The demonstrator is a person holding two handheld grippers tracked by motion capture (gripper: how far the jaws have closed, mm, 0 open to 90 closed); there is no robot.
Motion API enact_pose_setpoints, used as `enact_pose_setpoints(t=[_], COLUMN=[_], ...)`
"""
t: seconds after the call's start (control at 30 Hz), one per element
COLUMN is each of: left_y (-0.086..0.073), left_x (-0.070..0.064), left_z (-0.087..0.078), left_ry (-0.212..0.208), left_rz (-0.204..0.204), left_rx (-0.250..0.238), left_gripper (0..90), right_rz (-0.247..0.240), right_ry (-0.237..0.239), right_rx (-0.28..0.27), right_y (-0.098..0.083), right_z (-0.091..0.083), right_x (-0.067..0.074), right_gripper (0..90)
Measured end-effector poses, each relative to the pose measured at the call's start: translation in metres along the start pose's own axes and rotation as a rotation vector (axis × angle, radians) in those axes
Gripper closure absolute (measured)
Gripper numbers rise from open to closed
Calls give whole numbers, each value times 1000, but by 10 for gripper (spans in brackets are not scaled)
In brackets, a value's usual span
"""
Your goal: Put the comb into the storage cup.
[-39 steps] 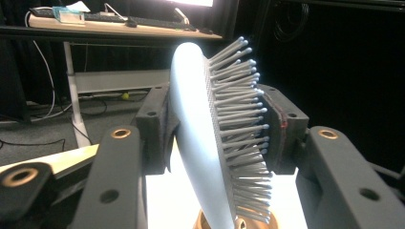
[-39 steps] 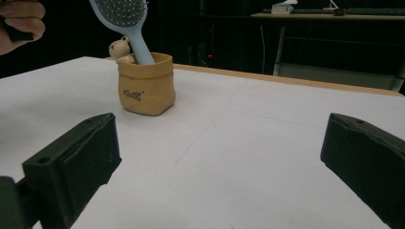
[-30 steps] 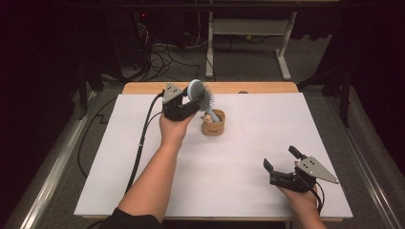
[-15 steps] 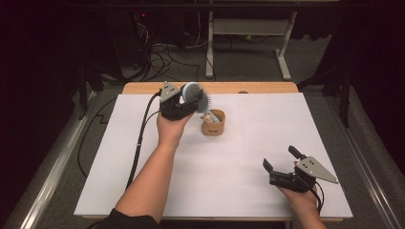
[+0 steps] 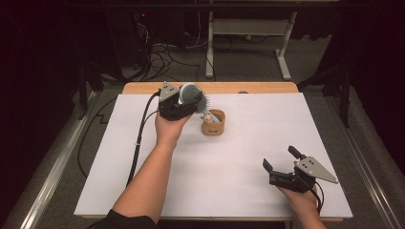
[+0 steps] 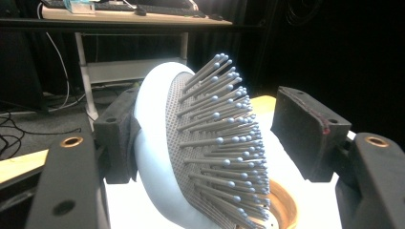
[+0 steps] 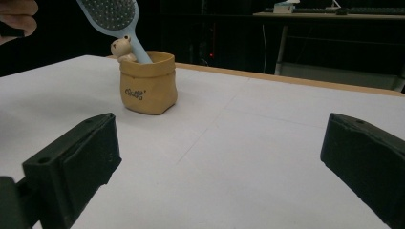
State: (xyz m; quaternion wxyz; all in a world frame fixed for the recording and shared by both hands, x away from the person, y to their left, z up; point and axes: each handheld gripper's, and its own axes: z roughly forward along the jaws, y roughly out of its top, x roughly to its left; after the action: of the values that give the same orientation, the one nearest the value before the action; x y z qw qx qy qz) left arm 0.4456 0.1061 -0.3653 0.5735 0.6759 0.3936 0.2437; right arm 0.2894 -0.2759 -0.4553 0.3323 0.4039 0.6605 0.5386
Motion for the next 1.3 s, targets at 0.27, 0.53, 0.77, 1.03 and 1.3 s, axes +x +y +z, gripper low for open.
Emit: enact_pose_setpoints(t=[0.27,0.53,0.77,1.03,1.3], left_y=[0,-1,-2,-4,-4], left_x=[3,4,4,4,6], left_z=[-1,-1,1,2,3], left_ry=[-20,-21,-26,-17,-22], left_rz=[-12,14,17,18,12], left_rx=[8,21,27,36,36], left_gripper=[270,228,162,113,50], right_rz=[-3,-5,-7,-7,-8], right_ry=[-2,-2,-2,-3,-4], right_rx=[1,2,4,2,0], right_y=[0,0,0,0,0], right_z=[0,1,1,1,1], right_x=[0,0,0,0,0], right_gripper=[0,0,0,0,0])
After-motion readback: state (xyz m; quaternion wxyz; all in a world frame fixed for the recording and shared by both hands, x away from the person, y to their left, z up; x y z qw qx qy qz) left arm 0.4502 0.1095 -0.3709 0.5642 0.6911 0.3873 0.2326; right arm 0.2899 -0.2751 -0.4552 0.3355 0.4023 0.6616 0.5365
